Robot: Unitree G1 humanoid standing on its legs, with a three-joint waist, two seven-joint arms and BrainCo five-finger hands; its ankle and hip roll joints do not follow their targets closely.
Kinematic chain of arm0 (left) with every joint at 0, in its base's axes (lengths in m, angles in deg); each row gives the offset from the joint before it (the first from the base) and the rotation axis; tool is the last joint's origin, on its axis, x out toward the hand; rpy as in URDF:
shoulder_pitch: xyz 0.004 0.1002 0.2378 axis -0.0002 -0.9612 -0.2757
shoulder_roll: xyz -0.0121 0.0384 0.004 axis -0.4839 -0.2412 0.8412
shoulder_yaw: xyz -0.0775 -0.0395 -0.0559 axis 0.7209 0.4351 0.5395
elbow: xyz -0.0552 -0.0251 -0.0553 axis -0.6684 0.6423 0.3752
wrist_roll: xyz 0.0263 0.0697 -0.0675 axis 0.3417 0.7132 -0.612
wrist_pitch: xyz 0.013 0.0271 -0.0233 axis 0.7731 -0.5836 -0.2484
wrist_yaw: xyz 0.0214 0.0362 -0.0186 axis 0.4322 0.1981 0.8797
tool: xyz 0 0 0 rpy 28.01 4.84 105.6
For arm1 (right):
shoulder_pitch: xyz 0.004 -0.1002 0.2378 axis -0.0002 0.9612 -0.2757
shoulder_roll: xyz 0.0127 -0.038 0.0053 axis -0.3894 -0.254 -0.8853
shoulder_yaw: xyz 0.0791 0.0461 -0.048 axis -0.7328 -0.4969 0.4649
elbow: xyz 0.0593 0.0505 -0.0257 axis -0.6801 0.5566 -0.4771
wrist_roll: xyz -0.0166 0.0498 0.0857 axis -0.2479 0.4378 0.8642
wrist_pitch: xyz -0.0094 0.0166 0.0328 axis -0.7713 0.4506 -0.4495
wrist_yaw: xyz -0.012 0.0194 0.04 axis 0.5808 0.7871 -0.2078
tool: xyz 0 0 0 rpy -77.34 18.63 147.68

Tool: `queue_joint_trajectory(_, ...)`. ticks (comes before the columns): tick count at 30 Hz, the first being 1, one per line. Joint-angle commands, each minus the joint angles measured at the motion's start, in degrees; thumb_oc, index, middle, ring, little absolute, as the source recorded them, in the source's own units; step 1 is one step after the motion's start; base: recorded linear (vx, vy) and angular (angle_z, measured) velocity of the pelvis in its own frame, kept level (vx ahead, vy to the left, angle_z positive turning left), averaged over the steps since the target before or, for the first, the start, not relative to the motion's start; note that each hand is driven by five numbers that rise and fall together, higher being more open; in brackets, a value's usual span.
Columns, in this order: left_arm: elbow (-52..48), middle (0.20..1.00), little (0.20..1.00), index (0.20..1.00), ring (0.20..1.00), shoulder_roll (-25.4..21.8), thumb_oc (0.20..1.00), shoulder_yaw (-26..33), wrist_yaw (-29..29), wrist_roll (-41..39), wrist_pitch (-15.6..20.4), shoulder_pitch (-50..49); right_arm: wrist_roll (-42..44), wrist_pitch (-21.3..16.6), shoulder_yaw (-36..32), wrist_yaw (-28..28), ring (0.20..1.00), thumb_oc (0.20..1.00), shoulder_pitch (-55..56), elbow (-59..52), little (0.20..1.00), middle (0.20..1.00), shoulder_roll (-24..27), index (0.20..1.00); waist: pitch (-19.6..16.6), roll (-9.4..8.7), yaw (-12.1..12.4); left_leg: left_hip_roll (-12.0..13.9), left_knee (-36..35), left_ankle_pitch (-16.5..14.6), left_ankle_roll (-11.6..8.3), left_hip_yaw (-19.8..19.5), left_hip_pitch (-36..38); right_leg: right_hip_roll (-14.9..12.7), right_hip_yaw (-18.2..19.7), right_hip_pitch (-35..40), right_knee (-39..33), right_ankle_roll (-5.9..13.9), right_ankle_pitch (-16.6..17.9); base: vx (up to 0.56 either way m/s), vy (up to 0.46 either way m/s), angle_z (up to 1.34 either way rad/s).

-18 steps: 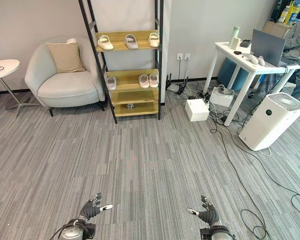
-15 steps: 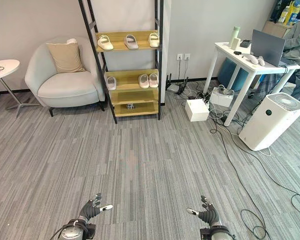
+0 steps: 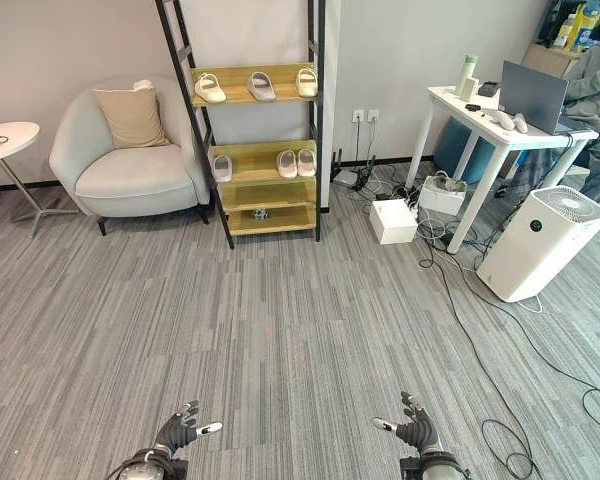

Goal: Arrange the slippers neatly on the shoe rack.

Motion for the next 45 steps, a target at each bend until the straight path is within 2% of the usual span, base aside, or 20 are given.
queue_joint_trajectory(1,1.5,1.000,1.000,1.000,1.000,0.2,1.000,0.5,0.8,-2.0,1.9,5.9,0.2,-1.8,0.1,1.3,1.000,1.000,-1.3,-4.1,1.000,1.000,0.3,1.000,1.2,-2.47,-1.1,1.7,0.0,-1.9,-2.91,-0.5,-0.5,-4.8,2.0,-1.2,-0.3,4.04,-5.3,-0.05,0.019,0.05)
queue_joint_trajectory(8,0.8,1.000,1.000,1.000,1.000,0.3,1.000,0.3,1.3,-2.0,2.0,5.7,0.0,-1.7,1.3,1.2,1.000,1.000,-2.4,-5.4,1.000,1.000,0.3,1.000,1.0,-2.23,-1.3,1.3,0.0,-2.6,-1.77,-0.2,-0.6,-4.7,3.3,-2.2,0.1,4.32,-5.1,0.00,0.032,0.02)
queue_joint_trajectory(13,-2.9,1.000,1.000,1.000,1.000,-0.7,1.000,0.3,1.5,-3.5,2.3,5.3,0.4,-1.5,2.1,0.8,1.000,1.000,-3.7,-6.2,1.000,1.000,0.8,1.000,3.5,-2.67,-0.7,0.4,3.9,-3.8,-0.66,-0.1,-3.9,-5.5,4.0,-5.0,3.1,4.39,-5.8,-0.02,0.081,-0.05)
queue_joint_trajectory(17,-5.0,1.000,1.000,1.000,1.000,-0.9,1.000,0.9,1.9,-6.2,2.5,5.1,0.4,-1.5,1.5,1.5,1.000,1.000,-4.2,-6.5,1.000,1.000,0.9,1.000,4.7,-2.18,-0.7,-0.7,5.8,-4.5,0.58,-0.3,-6.8,-6.0,4.5,-9.6,9.3,5.04,-7.4,-0.01,0.123,0.01)
queue_joint_trajectory(19,-6.0,1.000,1.000,1.000,1.000,-1.0,1.000,1.6,2.0,-7.3,2.6,4.9,0.3,-1.5,1.3,1.7,1.000,1.000,-4.3,-7.4,1.000,1.000,0.7,1.000,5.5,-1.67,-0.8,-1.6,6.0,-4.9,1.65,-1.0,-7.1,-6.2,5.1,-13.1,16.3,6.04,-8.2,0.01,0.180,-0.04)
queue_joint_trajectory(20,-6.2,1.000,1.000,1.000,1.000,-1.3,1.000,2.1,2.8,-8.0,2.8,5.8,-0.1,-1.7,2.0,2.1,1.000,1.000,-5.4,-8.4,1.000,1.000,0.5,1.000,8.4,-1.63,-1.3,-2.3,6.2,-5.7,2.82,-0.5,-6.4,-6.6,6.1,-19.7,27.2,7.28,-3.9,-0.02,0.139,-0.08)
queue_joint_trajectory(22,-5.6,1.000,1.000,1.000,1.000,-1.2,1.000,2.1,2.8,-7.9,2.8,6.1,0.3,-1.8,2.0,2.1,1.000,1.000,-5.5,-8.1,1.000,1.000,0.2,1.000,8.9,-1.54,-1.3,-2.3,6.4,-6.0,2.86,-0.7,-6.2,-6.0,6.2,-21.4,29.6,7.13,-3.8,0.03,0.091,-0.16)
queue_joint_trajectory(23,-5.6,1.000,1.000,1.000,1.000,-1.2,1.000,2.1,2.8,-7.9,2.8,6.1,0.3,-1.8,2.0,2.1,1.000,1.000,-5.5,-8.1,1.000,1.000,0.2,1.000,8.9,-1.54,-1.3,-2.4,6.4,-6.0,2.86,-0.7,-6.2,-6.0,6.2,-21.4,29.7,7.13,-3.8,0.17,0.041,0.18)
queue_joint_trajectory(24,-4.9,1.000,1.000,1.000,1.000,-1.2,1.000,2.2,2.7,-7.8,2.8,6.5,0.9,-1.8,2.1,2.0,1.000,1.000,-5.8,-6.9,1.000,1.000,0.0,1.000,9.2,-1.40,-1.7,-2.4,5.7,-6.5,2.72,-1.7,-4.9,-3.5,6.3,-24.3,29.0,6.94,-4.4,0.31,-0.014,0.27)
queue_joint_trajectory(25,-3.0,1.000,1.000,1.000,1.000,-1.2,1.000,2.4,2.6,-7.8,3.1,7.4,1.5,-2.1,2.1,2.0,1.000,1.000,-6.2,-5.9,1.000,1.000,0.5,1.000,9.4,-2.07,-2.3,-3.1,4.2,-7.5,2.50,-2.0,-2.6,-2.2,4.3,-26.5,23.0,6.62,-3.2,0.31,-0.013,0.14)
queue_joint_trajectory(27,-2.7,1.000,1.000,1.000,1.000,-1.1,1.000,2.3,2.8,-7.8,3.1,7.8,1.7,-2.2,1.9,2.2,1.000,1.000,-6.1,-5.5,1.000,1.000,0.6,1.000,9.7,-2.18,-2.9,-3.2,3.4,-8.0,2.30,-2.6,-0.9,-2.1,3.2,-26.0,20.1,6.63,-2.4,0.30,-0.081,-0.02)
queue_joint_trajectory(28,-0.7,1.000,1.000,1.000,1.000,-0.7,1.000,2.7,3.1,-7.7,3.0,8.7,2.0,-2.3,1.6,2.7,1.000,1.000,-5.8,-4.4,1.000,1.000,0.3,1.000,9.2,-2.69,-3.6,-3.6,2.4,-9.4,1.88,-3.0,1.9,-1.9,-0.7,-27.4,14.3,6.70,-0.5,0.32,-0.101,0.15)
queue_joint_trajectory(31,0.4,1.000,1.000,1.000,1.000,-0.3,1.000,2.7,3.0,-7.3,2.6,9.3,2.1,-2.2,1.2,2.7,1.000,1.000,-4.9,-4.5,1.000,1.000,0.3,1.000,8.6,-2.64,-5.0,-3.1,2.3,-10.8,1.16,-4.2,4.6,-1.9,-2.4,-27.1,11.9,6.51,0.0,0.33,-0.130,0.29)
queue_joint_trajectory(33,0.8,1.000,1.000,1.000,1.000,0.0,1.000,2.0,2.4,-6.3,2.6,9.2,2.8,-2.3,0.4,2.0,1.000,1.000,-2.9,-5.0,1.000,1.000,0.9,1.000,7.0,-2.41,-6.2,-2.3,3.9,-12.8,-0.01,-4.8,6.7,-1.6,-1.9,-24.6,11.6,5.08,-1.0,0.52,-0.211,0.64)
queue_joint_trajectory(34,1.2,1.000,1.000,1.000,1.000,0.6,1.000,1.8,2.1,-6.4,2.4,8.4,3.3,-2.5,-0.4,1.2,1.000,1.000,-1.2,-5.8,1.000,1.000,1.9,1.000,5.5,-1.51,-7.1,-0.9,8.7,-11.8,-1.70,-4.0,6.3,-0.4,-1.6,-22.2,11.7,3.42,-2.1,0.45,-0.175,0.56)
queue_joint_trajectory(35,1.2,1.000,1.000,1.000,1.000,0.7,1.000,1.8,2.1,-6.4,2.4,8.3,3.3,-2.4,-0.4,1.2,1.000,1.000,-1.2,-5.8,1.000,1.000,1.9,1.000,5.5,-1.45,-7.1,-0.9,8.8,-11.9,-1.72,-4.0,6.3,-0.4,-1.6,-22.2,11.6,3.40,-2.1,0.39,-0.164,0.47)
queue_joint_trajectory(38,1.1,1.000,1.000,1.000,1.000,1.9,1.000,1.3,1.6,-7.4,2.5,8.1,4.1,-2.9,-1.6,0.4,1.000,1.000,0.4,-7.1,1.000,1.000,4.0,1.000,6.1,-1.12,-7.0,-1.2,25.3,-4.1,-5.20,-3.7,0.5,-0.1,-0.2,-17.4,10.5,1.10,-3.4,0.26,-0.161,0.00)
queue_joint_trajectory(40,1.2,1.000,1.000,1.000,1.000,2.3,1.000,0.8,1.8,-7.9,2.6,8.4,4.3,-2.8,-1.7,0.4,1.000,1.000,0.3,-7.3,1.000,1.000,4.8,1.000,7.2,-1.84,-6.0,-2.2,31.9,-1.9,-5.78,-3.7,-3.1,-0.6,0.8,-15.0,9.8,0.03,-4.2,0.22,-0.149,-0.04)
queue_joint_trajectory(43,1.3,1.000,1.000,1.000,1.000,2.2,1.000,0.3,2.0,-7.7,2.7,8.7,4.3,-2.3,-1.8,0.6,1.000,1.000,0.2,-6.4,1.000,1.000,5.2,1.000,8.0,-3.00,-4.4,-2.1,32.6,-2.3,-4.89,-1.5,-9.6,-1.9,2.4,-11.7,9.2,-0.59,-5.7,0.26,-0.105,-0.19)
queue_joint_trajectory(45,1.0,1.000,1.000,1.000,1.000,2.3,1.000,-0.2,2.2,-7.0,2.5,8.2,4.3,-2.3,-1.8,0.9,1.000,1.000,0.2,-6.3,1.000,1.000,5.3,1.000,8.1,-3.21,-3.2,-2.5,25.6,-4.3,-3.38,-0.7,-13.6,-2.2,3.7,-9.2,8.6,-0.12,-6.8,0.34,-0.022,-0.24)
